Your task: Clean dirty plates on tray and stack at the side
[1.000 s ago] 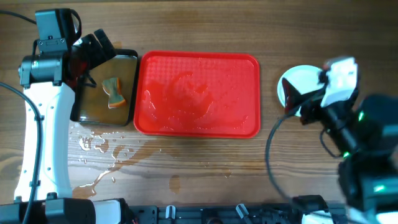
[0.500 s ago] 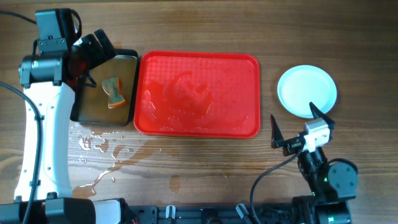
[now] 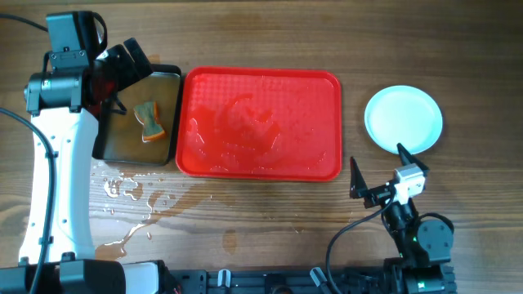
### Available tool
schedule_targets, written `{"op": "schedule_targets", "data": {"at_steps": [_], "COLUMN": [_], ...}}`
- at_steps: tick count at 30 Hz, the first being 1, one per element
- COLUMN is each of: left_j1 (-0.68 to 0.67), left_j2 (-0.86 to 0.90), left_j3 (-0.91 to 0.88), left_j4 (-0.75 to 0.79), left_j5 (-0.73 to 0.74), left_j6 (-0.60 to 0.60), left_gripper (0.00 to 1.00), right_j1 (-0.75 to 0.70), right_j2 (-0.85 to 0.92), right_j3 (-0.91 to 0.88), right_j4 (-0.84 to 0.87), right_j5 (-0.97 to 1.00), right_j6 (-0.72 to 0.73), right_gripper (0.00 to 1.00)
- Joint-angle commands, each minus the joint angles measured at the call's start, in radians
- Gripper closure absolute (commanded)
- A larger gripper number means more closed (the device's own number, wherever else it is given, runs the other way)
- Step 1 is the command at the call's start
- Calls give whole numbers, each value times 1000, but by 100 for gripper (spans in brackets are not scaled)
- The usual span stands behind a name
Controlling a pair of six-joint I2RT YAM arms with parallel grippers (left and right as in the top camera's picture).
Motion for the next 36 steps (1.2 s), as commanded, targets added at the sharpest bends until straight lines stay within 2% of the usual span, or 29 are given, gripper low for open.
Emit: {"op": "schedule_targets", "data": {"at_steps": [1,23,28,33,36], "left_j1": [0,0,0,-8,-8], "left_j2": [5,5,3,-87,-233], "left_j3": [-2,-2,-3,-18,-98], "left_j4": [2,2,-2,-12,5], "left_j5": [4,4,-60,-69,-66], "left_j6": [9,9,9,10,5], "left_gripper": [0,0,0,0,0], "right_j1": [0,0,0,0,0], "right_j2": [-15,-14,-14,-13,-14], "right_j3": [-4,-4,-4,-4,-4], "right_j4": [2,3,3,3,3], "right_j5": [-1,-1,-1,-1,-1], "right_j6": [47,47,47,47,47], "right_gripper": [0,0,0,0,0]}}
